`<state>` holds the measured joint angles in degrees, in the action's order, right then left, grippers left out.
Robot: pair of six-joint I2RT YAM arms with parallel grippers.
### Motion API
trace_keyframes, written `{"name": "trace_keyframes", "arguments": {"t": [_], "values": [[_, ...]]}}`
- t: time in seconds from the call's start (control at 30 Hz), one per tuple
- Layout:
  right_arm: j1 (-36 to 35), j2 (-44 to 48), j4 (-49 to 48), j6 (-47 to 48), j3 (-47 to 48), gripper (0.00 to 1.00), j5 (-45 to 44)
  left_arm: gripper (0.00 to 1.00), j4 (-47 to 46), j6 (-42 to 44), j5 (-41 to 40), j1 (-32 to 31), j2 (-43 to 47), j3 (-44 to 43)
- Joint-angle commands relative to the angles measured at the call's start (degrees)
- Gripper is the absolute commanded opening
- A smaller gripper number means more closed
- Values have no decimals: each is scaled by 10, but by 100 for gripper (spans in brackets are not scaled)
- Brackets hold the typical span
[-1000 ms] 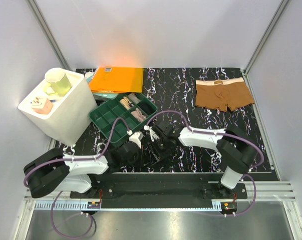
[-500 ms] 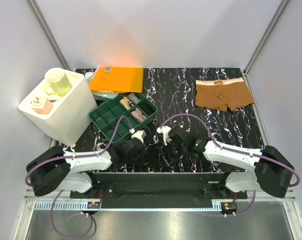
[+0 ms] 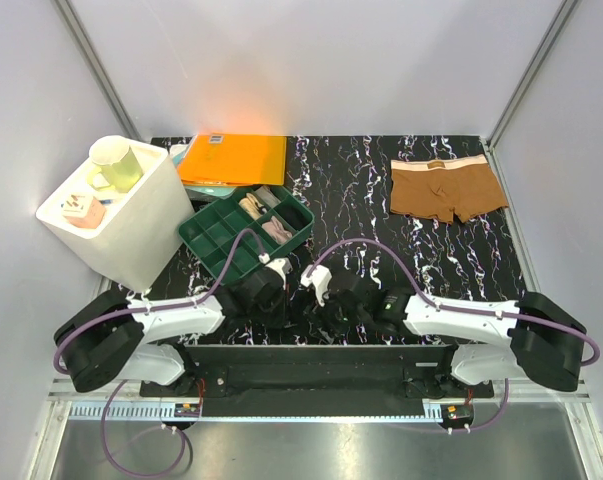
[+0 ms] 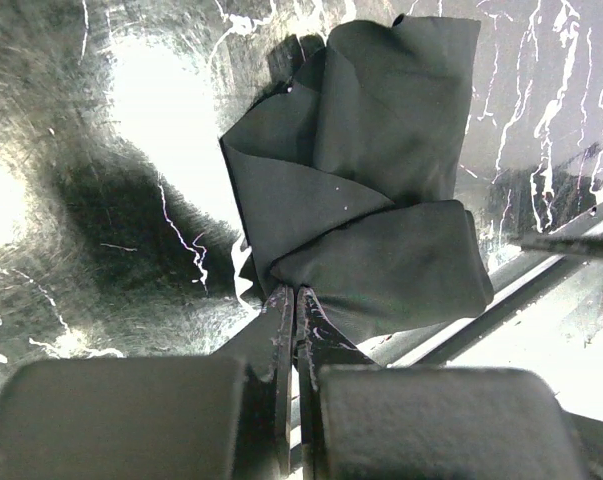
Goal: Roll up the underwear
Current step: Roll the underwear to the center of the board.
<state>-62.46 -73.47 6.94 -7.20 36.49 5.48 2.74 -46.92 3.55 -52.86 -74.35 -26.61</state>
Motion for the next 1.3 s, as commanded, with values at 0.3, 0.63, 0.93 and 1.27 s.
{"name": "trace_keyframes", "arguments": {"t": [0.3,0.63,0.93,1.27], "values": [[-27,-68,-32,34,24,65,-1,0,24,29,18,8,-11,-14],[-28,-146,-16,-15,50,40,-1,0,39,38,15,16,10,-15],[-26,-185,7,-55,69,0,42,13,65,37,3,23,87,-19],[25,-193,-2,-98,75,0,187,46,124,53,-35,28,224,2]]}}
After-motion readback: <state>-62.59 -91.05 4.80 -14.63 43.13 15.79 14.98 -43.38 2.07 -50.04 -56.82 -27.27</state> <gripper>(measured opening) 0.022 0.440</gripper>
